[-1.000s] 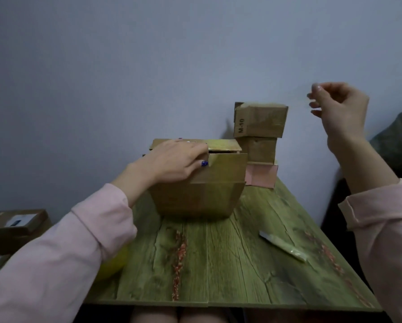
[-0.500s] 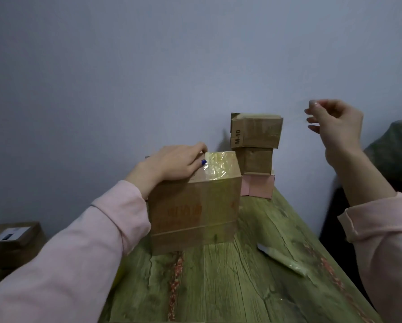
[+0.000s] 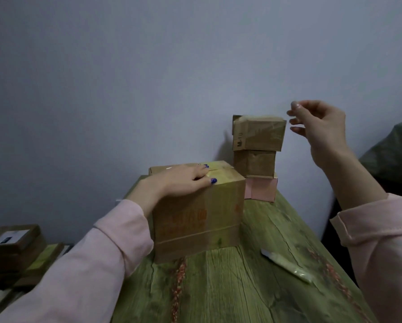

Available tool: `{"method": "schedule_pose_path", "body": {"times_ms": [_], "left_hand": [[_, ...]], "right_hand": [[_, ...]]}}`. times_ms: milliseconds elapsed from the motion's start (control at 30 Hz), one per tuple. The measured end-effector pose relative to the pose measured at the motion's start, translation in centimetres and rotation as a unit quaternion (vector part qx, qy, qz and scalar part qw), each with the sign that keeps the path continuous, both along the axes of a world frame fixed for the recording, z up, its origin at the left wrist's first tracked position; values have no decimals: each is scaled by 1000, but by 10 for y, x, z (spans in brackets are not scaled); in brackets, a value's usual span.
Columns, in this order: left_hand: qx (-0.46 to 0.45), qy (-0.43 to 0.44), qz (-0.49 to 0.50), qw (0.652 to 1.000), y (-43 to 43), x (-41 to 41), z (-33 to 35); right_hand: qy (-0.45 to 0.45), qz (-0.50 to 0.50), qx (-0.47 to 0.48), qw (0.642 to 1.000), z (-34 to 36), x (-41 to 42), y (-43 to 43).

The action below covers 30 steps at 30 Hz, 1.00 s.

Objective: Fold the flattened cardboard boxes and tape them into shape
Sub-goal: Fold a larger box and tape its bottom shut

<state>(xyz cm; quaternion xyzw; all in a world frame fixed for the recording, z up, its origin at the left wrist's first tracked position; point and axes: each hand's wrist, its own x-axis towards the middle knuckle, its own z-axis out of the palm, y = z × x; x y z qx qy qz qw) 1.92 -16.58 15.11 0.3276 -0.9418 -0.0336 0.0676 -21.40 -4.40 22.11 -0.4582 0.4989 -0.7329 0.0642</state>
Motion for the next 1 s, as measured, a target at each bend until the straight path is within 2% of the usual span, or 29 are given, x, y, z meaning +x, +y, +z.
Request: {"method": "schedule_pose_path", "body": {"times_ms": [100,233,333,467,600,767,1000], "left_hand": [[-38,-42,-14,998,5,2,-2],[-68,-29,-48,996,19,8,2],[-60,-35,-67,995,28,13,6],[-45,-36,-60,997,28,12,2],[-51,-45,-39,997,24,9,-5],[-59,-49,-34,996,23,9,-6],[-73,-44,-34,996,24,8,-6]], "right_hand": [[-5,28,2,1000,4,9,-1],[-30,71,-2,997,8,19,-2],[-114,123,-8,986,7,24,-6],[-324,215,22,921,-19,27,-23],[-390,258,83,880,-51,29,-35],[-386,274,92,876,-53,31,-42],[-329,253,102,904,-53,39,-50]]}}
